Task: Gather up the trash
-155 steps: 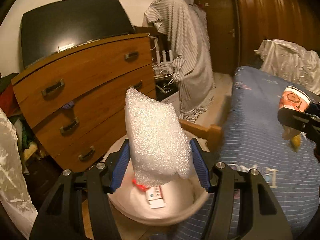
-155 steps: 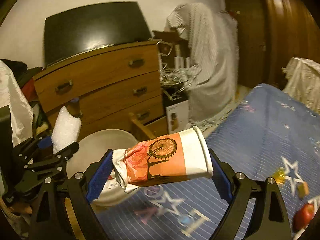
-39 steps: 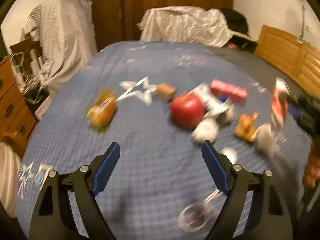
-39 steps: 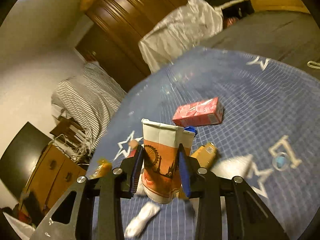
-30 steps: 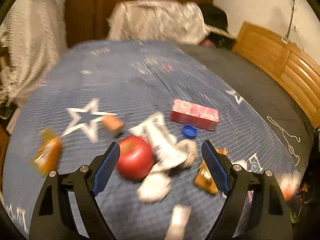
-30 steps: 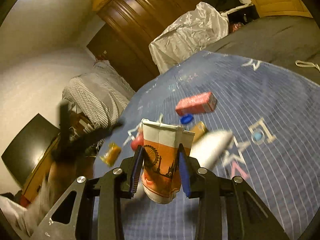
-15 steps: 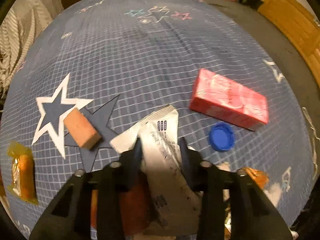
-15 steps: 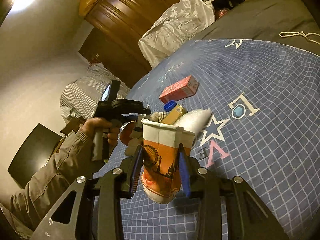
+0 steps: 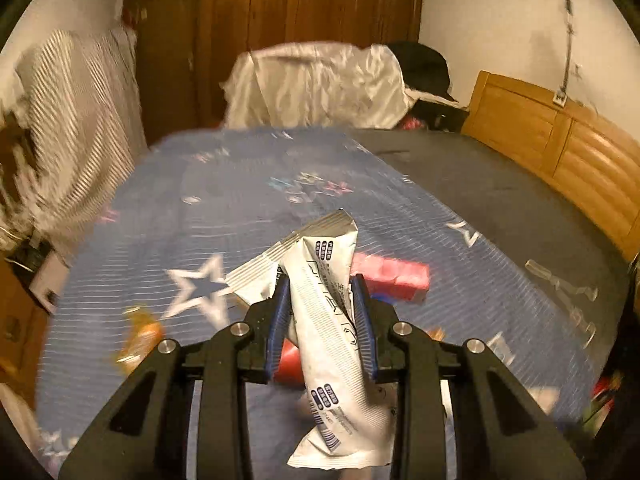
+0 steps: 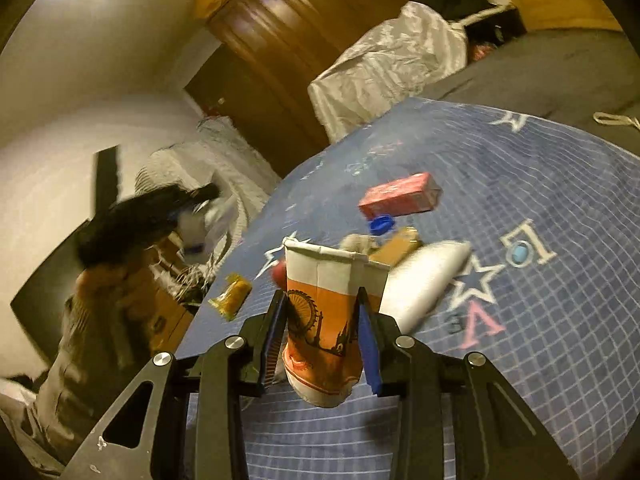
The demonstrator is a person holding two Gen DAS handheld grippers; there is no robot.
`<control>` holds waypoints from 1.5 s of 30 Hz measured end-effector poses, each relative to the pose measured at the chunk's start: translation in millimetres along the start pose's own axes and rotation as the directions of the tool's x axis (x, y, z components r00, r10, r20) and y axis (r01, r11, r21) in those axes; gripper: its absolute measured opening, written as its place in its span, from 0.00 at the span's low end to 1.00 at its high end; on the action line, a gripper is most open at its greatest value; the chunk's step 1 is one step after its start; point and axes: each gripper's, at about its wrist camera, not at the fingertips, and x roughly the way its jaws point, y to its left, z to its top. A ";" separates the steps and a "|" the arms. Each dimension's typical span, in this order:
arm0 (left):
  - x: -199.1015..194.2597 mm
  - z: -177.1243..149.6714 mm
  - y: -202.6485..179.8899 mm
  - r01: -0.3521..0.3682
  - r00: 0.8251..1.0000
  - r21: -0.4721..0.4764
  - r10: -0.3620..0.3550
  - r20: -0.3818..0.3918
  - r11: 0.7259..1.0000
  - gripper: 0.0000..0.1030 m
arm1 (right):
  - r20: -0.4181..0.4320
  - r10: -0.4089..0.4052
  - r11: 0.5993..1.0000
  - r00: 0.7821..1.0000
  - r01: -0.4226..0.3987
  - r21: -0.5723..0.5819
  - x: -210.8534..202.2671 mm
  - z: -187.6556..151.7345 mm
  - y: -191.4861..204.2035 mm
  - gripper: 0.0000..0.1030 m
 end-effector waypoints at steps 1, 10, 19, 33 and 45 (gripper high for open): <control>-11.9 -11.2 3.7 -0.010 1.000 0.011 0.010 -0.005 1.000 0.29 | -0.018 0.007 1.000 1.000 -0.007 -0.021 3.3 -2.3 9.7 0.35; -58.0 -145.3 85.5 -0.155 0.952 -0.074 0.129 -0.276 0.985 0.29 | -0.264 -0.097 0.972 0.960 0.034 -0.233 58.0 -59.4 63.6 0.36; -42.5 -195.4 111.6 -0.206 0.948 -0.088 0.177 -0.265 0.975 0.44 | -0.231 -0.200 0.930 0.952 0.110 -0.352 66.1 -87.1 84.5 0.65; -59.8 -222.9 106.2 -0.249 0.959 -0.123 0.227 -0.170 0.961 0.69 | -0.258 -0.281 0.909 0.924 0.169 -0.382 78.0 -102.9 73.5 0.55; -87.2 -222.2 113.5 -0.271 0.963 -0.160 0.266 -0.050 0.949 0.28 | -0.225 -0.216 0.909 0.950 0.111 -0.401 60.7 -99.2 103.8 0.37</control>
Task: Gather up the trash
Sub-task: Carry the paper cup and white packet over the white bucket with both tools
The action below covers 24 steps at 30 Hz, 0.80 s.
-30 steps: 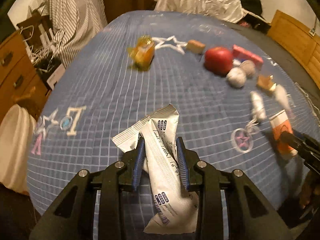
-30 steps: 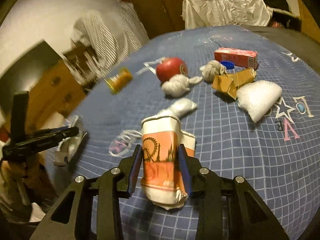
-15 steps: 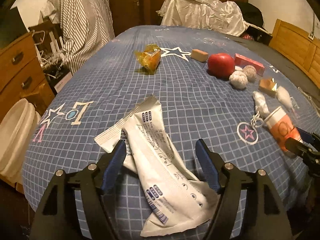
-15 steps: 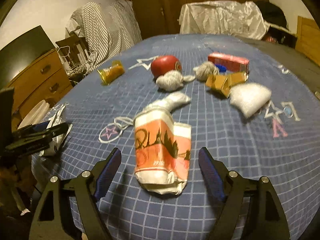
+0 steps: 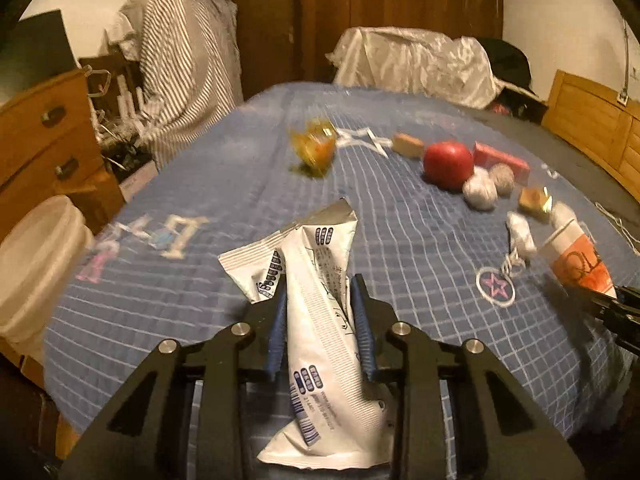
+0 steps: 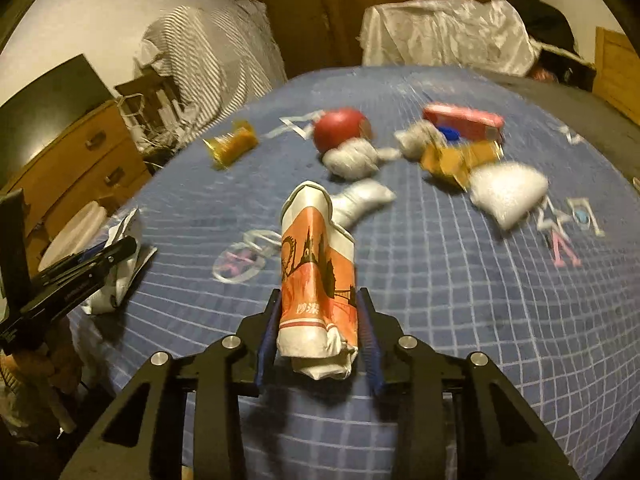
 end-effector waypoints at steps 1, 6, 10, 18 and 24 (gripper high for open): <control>-6.8 4.2 3.7 -0.007 1.000 -0.004 0.007 0.017 1.000 0.28 | 0.013 0.015 1.000 1.000 -0.015 -0.008 -4.3 4.0 5.8 0.37; -42.9 33.2 34.0 -0.093 0.989 -0.027 0.096 0.110 0.995 0.28 | 0.070 0.130 0.988 0.989 -0.123 -0.090 -17.8 46.0 55.5 0.37; -64.1 58.3 74.0 -0.191 0.970 -0.064 0.198 0.140 0.980 0.28 | 0.084 0.248 0.953 0.965 -0.228 -0.201 -12.6 93.8 120.6 0.37; -97.4 96.8 180.4 -0.409 0.889 -0.138 0.428 0.164 0.902 0.28 | -0.015 0.402 0.855 0.916 -0.380 -0.353 27.2 165.3 277.1 0.37; -103.0 108.5 256.2 -0.502 0.844 -0.185 0.525 0.109 0.845 0.28 | -0.119 0.461 0.774 0.879 -0.464 -0.432 58.2 196.7 402.1 0.37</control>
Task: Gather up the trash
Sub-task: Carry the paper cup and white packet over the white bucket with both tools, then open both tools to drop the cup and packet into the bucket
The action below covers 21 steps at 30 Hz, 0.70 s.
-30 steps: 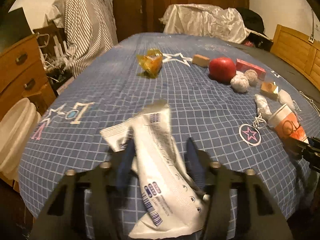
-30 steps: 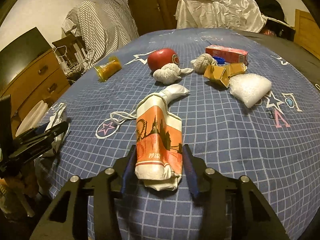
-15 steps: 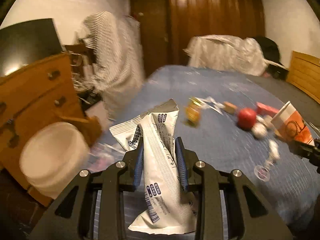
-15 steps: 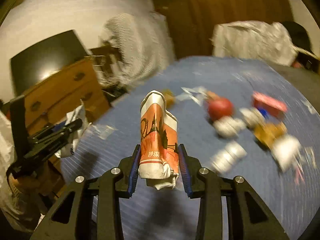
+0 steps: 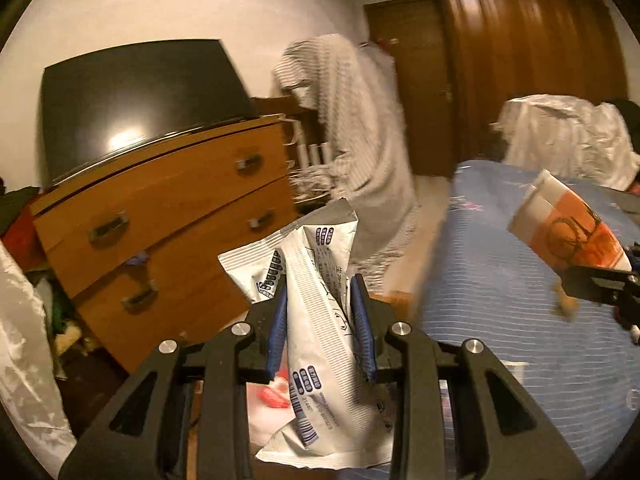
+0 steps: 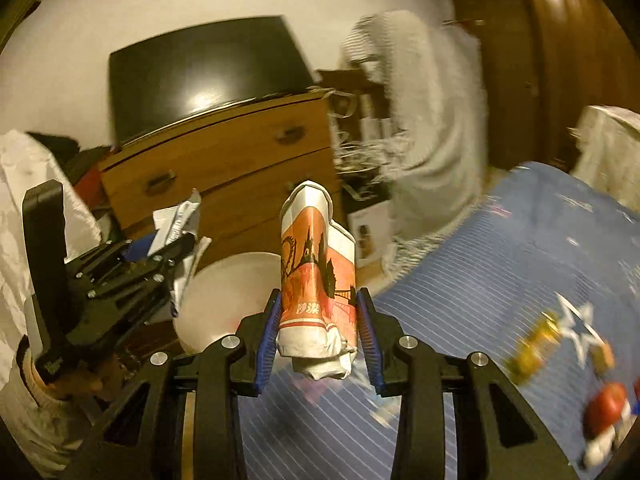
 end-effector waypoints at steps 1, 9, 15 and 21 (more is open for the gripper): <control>4.8 1.2 7.2 -0.013 1.000 0.000 0.013 -0.004 1.000 0.28 | -0.012 0.008 1.000 1.000 -0.008 -0.013 11.7 8.9 8.8 0.37; 43.4 -2.5 51.2 -0.064 0.995 -0.017 0.062 -0.079 0.998 0.28 | -0.161 0.008 0.997 0.987 -0.020 -0.075 110.0 46.1 54.8 0.38; 68.1 -13.8 61.5 -0.070 0.990 -0.021 0.067 -0.125 0.997 0.28 | -0.216 -0.003 0.996 0.976 -0.017 -0.092 151.8 49.3 75.5 0.38; 80.7 -22.8 67.5 -0.072 0.986 -0.036 0.066 -0.152 0.997 0.28 | -0.243 -0.009 0.993 0.970 -0.019 -0.116 177.0 49.9 86.6 0.39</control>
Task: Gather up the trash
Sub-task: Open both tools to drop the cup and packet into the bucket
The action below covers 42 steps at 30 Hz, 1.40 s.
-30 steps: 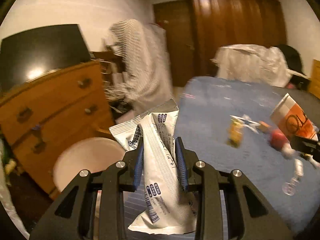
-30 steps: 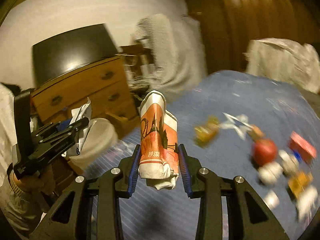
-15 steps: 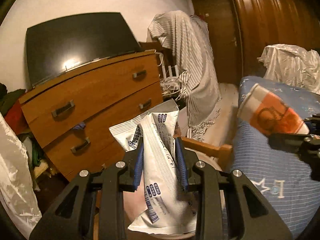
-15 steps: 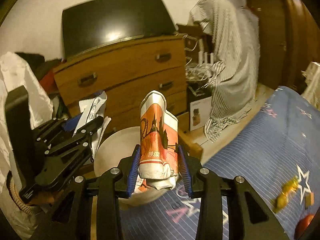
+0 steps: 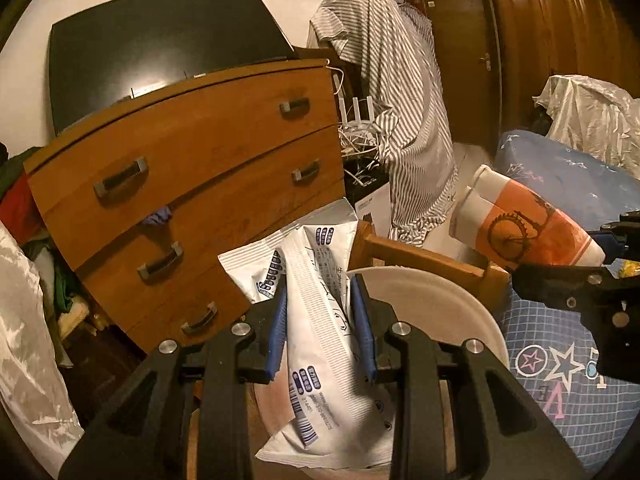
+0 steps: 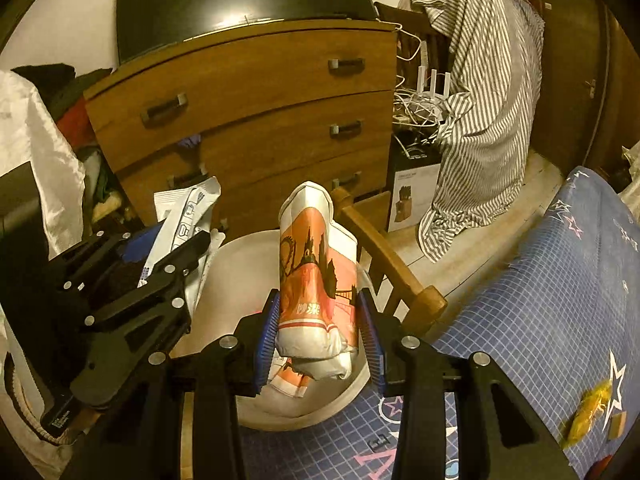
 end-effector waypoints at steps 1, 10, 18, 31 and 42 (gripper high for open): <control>2.5 -1.1 0.7 0.001 1.000 -0.001 -0.001 -0.005 1.000 0.28 | -0.004 0.000 1.000 1.000 0.000 -0.001 1.8 -0.5 0.1 0.39; 16.6 -6.3 6.5 0.002 0.999 -0.011 -0.003 -0.032 1.000 0.28 | -0.031 -0.006 1.000 1.000 0.006 -0.005 21.3 -4.7 3.0 0.39; 28.3 -8.8 13.1 0.001 0.999 -0.022 -0.002 -0.049 1.000 0.30 | -0.049 -0.009 1.000 0.999 0.008 -0.016 38.4 -5.7 7.2 0.41; 40.9 -12.3 18.7 -0.005 0.998 -0.043 0.002 -0.068 0.999 0.46 | -0.042 -0.024 1.000 0.999 0.024 -0.019 44.5 -9.7 -0.9 0.57; 35.2 -12.6 17.0 -0.026 0.998 -0.044 0.023 -0.056 0.999 0.46 | -0.022 -0.029 0.999 0.999 0.028 -0.019 35.2 -15.6 -2.4 0.57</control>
